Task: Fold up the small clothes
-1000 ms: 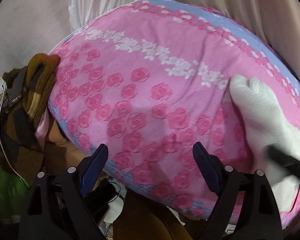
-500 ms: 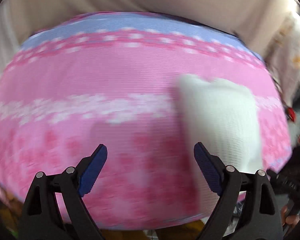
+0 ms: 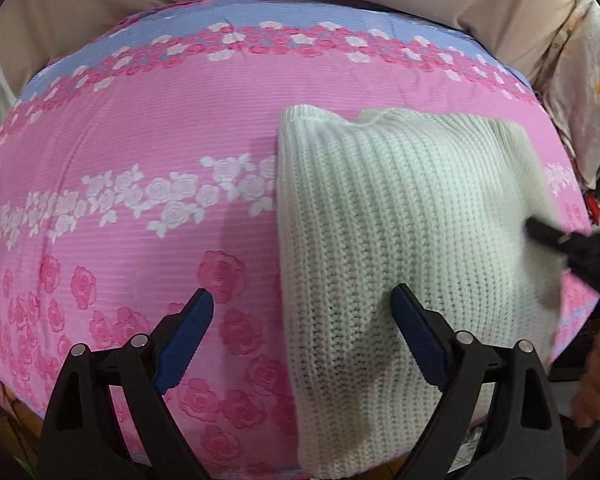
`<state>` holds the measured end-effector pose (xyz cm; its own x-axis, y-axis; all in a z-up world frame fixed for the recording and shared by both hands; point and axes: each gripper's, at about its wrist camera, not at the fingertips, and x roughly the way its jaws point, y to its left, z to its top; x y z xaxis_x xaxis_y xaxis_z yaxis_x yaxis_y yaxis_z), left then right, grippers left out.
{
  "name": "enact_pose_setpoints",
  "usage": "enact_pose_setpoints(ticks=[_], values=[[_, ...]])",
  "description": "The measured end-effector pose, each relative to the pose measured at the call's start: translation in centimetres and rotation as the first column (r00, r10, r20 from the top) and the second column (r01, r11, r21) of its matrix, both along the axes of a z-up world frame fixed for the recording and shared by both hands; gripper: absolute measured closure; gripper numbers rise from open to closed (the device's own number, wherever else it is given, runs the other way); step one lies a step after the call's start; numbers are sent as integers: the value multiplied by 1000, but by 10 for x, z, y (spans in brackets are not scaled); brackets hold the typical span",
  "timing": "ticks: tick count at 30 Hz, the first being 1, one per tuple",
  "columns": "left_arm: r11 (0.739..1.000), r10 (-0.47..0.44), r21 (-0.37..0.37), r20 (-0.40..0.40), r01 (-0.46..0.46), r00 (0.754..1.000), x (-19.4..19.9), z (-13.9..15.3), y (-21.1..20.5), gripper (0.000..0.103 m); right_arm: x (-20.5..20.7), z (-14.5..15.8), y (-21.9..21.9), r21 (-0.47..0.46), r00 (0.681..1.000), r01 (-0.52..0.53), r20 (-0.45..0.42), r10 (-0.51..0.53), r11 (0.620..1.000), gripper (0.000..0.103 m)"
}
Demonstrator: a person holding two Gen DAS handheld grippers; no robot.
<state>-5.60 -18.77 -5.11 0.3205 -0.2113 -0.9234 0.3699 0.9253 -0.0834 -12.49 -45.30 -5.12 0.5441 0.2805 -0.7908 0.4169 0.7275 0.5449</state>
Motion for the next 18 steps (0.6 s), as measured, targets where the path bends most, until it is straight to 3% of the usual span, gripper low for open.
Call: enact_pose_setpoints(ticks=[3,5,7,9,10,11,13,15,18], values=[[1000,28,-8,5,-28,1000,0,1,8,15,11,54,25,-40,984,-93,152,98,995,88],[999,41,-10,13,-41,999,0,0,9,15,20,74,32,-80,971,-124,195,138,989,88],[999,48,-7,22,-48,999,1,-1,9,14,35,57,28,-114,978,-134,147,150,984,88],[999,50,-12,21,-50,999,2,-3,7,13,50,8,19,-159,990,-142,-13,142,977,86],[999,51,-8,21,-51,998,2,-4,6,13,48,-11,9,-140,991,-127,-58,120,982,85],[999,54,-2,29,-54,998,1,-3,5,13,38,-15,2,-94,995,-95,-33,92,991,84],[998,56,0,37,-56,998,-1,-2,4,14,20,4,-2,-78,999,-52,2,52,996,75],[998,62,-8,37,-61,997,-2,-1,5,15,-3,30,6,-144,999,-44,21,48,989,74],[998,62,-13,33,-61,998,-4,-1,6,15,-32,42,27,-146,995,-96,23,100,985,74]])
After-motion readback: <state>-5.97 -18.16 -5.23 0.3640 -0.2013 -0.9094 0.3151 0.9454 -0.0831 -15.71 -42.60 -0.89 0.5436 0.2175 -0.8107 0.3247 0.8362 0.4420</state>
